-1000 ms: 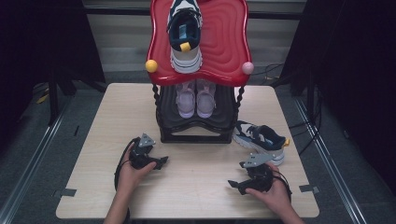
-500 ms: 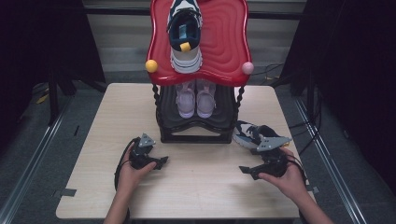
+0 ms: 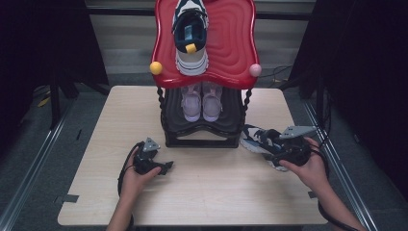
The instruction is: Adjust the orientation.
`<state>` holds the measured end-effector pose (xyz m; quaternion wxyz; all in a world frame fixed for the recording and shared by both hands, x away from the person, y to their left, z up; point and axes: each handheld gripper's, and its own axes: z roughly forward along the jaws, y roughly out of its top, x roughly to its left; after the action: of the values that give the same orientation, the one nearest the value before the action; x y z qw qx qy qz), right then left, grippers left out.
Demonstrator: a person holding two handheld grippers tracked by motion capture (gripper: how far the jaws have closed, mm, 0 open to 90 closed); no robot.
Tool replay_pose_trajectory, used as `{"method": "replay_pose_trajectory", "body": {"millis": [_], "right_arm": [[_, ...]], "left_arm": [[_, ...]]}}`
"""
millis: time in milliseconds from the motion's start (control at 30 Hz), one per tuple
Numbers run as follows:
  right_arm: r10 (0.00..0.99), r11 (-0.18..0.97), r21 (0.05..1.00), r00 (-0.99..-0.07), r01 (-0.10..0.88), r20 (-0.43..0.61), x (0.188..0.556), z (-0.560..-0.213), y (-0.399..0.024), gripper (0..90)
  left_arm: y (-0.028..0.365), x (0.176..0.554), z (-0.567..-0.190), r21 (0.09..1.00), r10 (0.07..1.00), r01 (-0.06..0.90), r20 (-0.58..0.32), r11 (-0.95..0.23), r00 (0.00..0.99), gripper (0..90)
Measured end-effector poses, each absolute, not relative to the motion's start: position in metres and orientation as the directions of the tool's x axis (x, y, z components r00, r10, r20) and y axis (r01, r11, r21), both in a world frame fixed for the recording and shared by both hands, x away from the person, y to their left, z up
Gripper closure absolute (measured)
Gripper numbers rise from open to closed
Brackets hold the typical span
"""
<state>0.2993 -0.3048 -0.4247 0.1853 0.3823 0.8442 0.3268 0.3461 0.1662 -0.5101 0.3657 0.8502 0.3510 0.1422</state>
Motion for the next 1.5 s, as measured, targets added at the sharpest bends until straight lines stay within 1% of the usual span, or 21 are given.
{"method": "replay_pose_trajectory", "body": {"millis": [67, 133, 200, 233, 300, 333, 433, 667, 833, 900, 967, 1067, 1133, 1167, 1200, 1300, 1367, 1400, 1500], "right_arm": [[0.77, 0.507, 0.675, -0.633, 0.536, -0.076, 0.302, -0.43, -0.307, 25.3], [0.771, 0.508, 0.668, -0.633, 0.544, -0.071, 0.303, -0.434, -0.309, 31.3], [0.768, 0.5, 0.668, -0.638, 0.551, -0.049, 0.304, -0.437, -0.311, 45.3], [0.768, 0.495, 0.667, -0.64, 0.557, -0.036, 0.303, -0.439, -0.31, 47.3], [0.77, 0.511, 0.663, -0.634, 0.546, -0.072, 0.302, -0.441, -0.309, 54.3], [0.773, 0.515, 0.663, -0.629, 0.544, -0.085, 0.302, -0.44, -0.309, 59.8], [0.797, 0.489, 0.668, -0.599, 0.561, -0.08, 0.301, -0.439, -0.311, 76.7], [0.827, 0.46, 0.676, -0.555, 0.576, -0.089, 0.301, -0.438, -0.309, 81.8], [0.873, 0.4, 0.696, -0.479, 0.597, -0.09, 0.31, -0.436, -0.312, 83.1], [0.88, 0.397, 0.695, -0.464, 0.6, -0.102, 0.313, -0.437, -0.31, 83.1], [0.883, 0.379, 0.704, -0.462, 0.6, -0.082, 0.314, -0.439, -0.304, 82.7], [0.869, 0.397, 0.691, -0.49, 0.604, -0.072, 0.31, -0.442, -0.29, 80.6], [0.87, 0.377, 0.693, -0.492, 0.614, -0.037, 0.307, -0.44, -0.285, 78.6], [0.866, 0.359, 0.703, -0.499, 0.614, -0.005, 0.306, -0.44, -0.284, 76.4], [0.865, 0.347, 0.707, -0.501, 0.617, 0.013, 0.305, -0.439, -0.283, 70.9], [0.857, 0.361, 0.697, -0.515, 0.619, 0.014, 0.303, -0.438, -0.28, 62.1], [0.847, 0.366, 0.702, -0.531, 0.611, 0.021, 0.301, -0.437, -0.281, 53.5], [0.846, 0.368, 0.703, -0.533, 0.608, 0.018, 0.3, -0.435, -0.281, 50.7], [0.844, 0.395, 0.705, -0.536, 0.589, -0.024, 0.298, -0.429, -0.286, 46.6]], "left_arm": [[0.166, 0.346, -0.51, 0.722, 0.701, 0.493, -0.015, -0.486, 0.713, 12.8], [0.166, 0.346, -0.51, 0.721, 0.701, 0.493, -0.015, -0.486, 0.713, 12.7], [0.166, 0.346, -0.51, 0.722, 0.702, 0.496, -0.02, -0.482, 0.712, 12.6], [0.166, 0.346, -0.51, 0.722, 0.702, 0.496, -0.02, -0.483, 0.712, 12.6], [0.166, 0.346, -0.51, 0.722, 0.702, 0.496, -0.02, -0.483, 0.712, 12.6], [0.166, 0.346, -0.51, 0.722, 0.702, 0.496, -0.02, -0.483, 0.712, 12.6], [0.166, 0.346, -0.51, 0.722, 0.701, 0.495, -0.019, -0.483, 0.712, 12.6], [0.166, 0.346, -0.51, 0.722, 0.702, 0.495, -0.019, -0.483, 0.712, 12.6], [0.166, 0.346, -0.51, 0.722, 0.702, 0.496, -0.02, -0.483, 0.712, 12.6], [0.166, 0.346, -0.51, 0.722, 0.701, 0.495, -0.019, -0.484, 0.713, 12.6], [0.166, 0.346, -0.51, 0.722, 0.7, 0.493, -0.016, -0.486, 0.714, 12.6], [0.166, 0.346, -0.51, 0.722, 0.702, 0.496, -0.02, -0.483, 0.712, 12.5], [0.166, 0.346, -0.51, 0.722, 0.701, 0.495, -0.02, -0.483, 0.712, 12.6], [0.166, 0.346, -0.51, 0.722, 0.701, 0.496, -0.02, -0.483, 0.712, 12.6], [0.166, 0.346, -0.51, 0.722, 0.701, 0.495, -0.019, -0.483, 0.713, 12.6], [0.166, 0.346, -0.51, 0.722, 0.701, 0.495, -0.02, -0.483, 0.713, 12.6], [0.166, 0.346, -0.51, 0.722, 0.7, 0.493, -0.016, -0.486, 0.714, 12.6], [0.166, 0.346, -0.51, 0.722, 0.701, 0.496, -0.02, -0.483, 0.712, 12.5], [0.166, 0.346, -0.51, 0.722, 0.701, 0.495, -0.018, -0.484, 0.713, 12.5]]}}
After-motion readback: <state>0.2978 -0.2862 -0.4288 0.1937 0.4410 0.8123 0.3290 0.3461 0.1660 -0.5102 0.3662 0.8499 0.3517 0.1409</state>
